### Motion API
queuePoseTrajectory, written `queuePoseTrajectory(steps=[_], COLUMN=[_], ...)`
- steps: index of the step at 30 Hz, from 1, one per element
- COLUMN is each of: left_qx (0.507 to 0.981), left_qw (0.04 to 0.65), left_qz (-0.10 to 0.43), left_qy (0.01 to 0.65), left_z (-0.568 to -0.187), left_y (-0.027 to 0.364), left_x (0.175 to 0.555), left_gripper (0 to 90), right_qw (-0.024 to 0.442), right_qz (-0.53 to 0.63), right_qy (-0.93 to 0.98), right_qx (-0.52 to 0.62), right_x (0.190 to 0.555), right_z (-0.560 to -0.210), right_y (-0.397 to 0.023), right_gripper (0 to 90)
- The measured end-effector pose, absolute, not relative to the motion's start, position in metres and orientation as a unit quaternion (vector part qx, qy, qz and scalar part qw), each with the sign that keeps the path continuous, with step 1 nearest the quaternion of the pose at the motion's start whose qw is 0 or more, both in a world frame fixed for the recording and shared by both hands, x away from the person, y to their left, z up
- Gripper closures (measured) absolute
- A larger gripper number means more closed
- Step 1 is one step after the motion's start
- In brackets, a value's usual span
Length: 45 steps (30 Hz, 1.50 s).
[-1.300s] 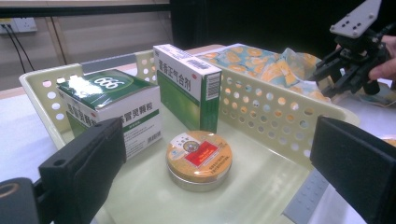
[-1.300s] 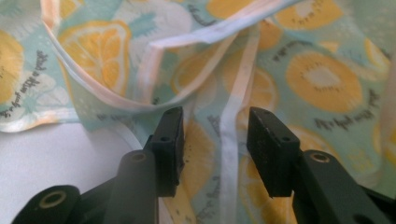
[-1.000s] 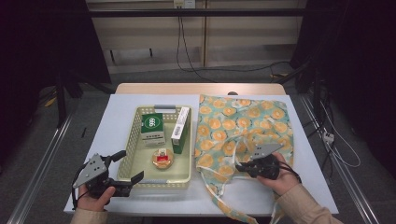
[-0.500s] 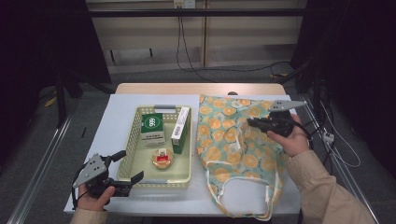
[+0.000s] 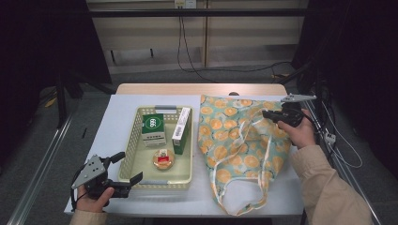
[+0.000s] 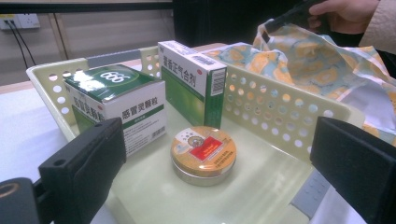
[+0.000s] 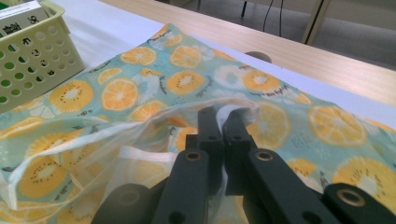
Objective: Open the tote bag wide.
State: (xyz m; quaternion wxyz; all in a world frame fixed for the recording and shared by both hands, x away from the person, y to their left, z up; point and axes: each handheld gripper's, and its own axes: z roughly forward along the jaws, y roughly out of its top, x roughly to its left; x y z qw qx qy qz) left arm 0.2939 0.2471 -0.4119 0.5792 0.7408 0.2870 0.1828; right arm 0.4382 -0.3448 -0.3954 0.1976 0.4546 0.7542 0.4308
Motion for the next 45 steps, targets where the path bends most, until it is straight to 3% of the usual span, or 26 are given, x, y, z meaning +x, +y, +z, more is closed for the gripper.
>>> queuePoseTrajectory(steps=[21,27,30,32,34,39,45], left_qx=[0.744,0.743,0.742,0.743,0.743,0.743,0.745], left_qw=[0.578,0.578,0.579,0.579,0.578,0.578,0.578], left_qz=[0.182,0.186,0.186,0.186,0.186,0.186,0.185], left_qy=[0.282,0.283,0.281,0.281,0.280,0.280,0.278], left_z=[-0.411,-0.411,-0.410,-0.410,-0.410,-0.410,-0.410], left_y=[0.244,0.245,0.245,0.244,0.244,0.245,0.244], left_x=[0.295,0.295,0.295,0.295,0.295,0.295,0.295], left_gripper=[3.3,3.3,3.3,3.3,3.3,3.3,3.3], right_qw=[0.223,0.233,0.254,0.254,0.258,0.235,0.183], right_qz=[0.385,0.391,0.393,0.404,0.408,0.429,0.433], right_qy=[0.760,0.758,0.761,0.762,0.763,0.785,0.817], right_qx=[0.473,0.466,0.450,0.438,0.430,0.380,0.333], right_x=[0.366,0.358,0.355,0.354,0.353,0.348,0.342], right_z=[-0.400,-0.397,-0.387,-0.379,-0.372,-0.362,-0.375], right_y=[-0.395,-0.391,-0.380,-0.371,-0.360,-0.325,-0.281], right_gripper=[86.5,69.1,50.4,46.3,36.7,33.1,24.3])
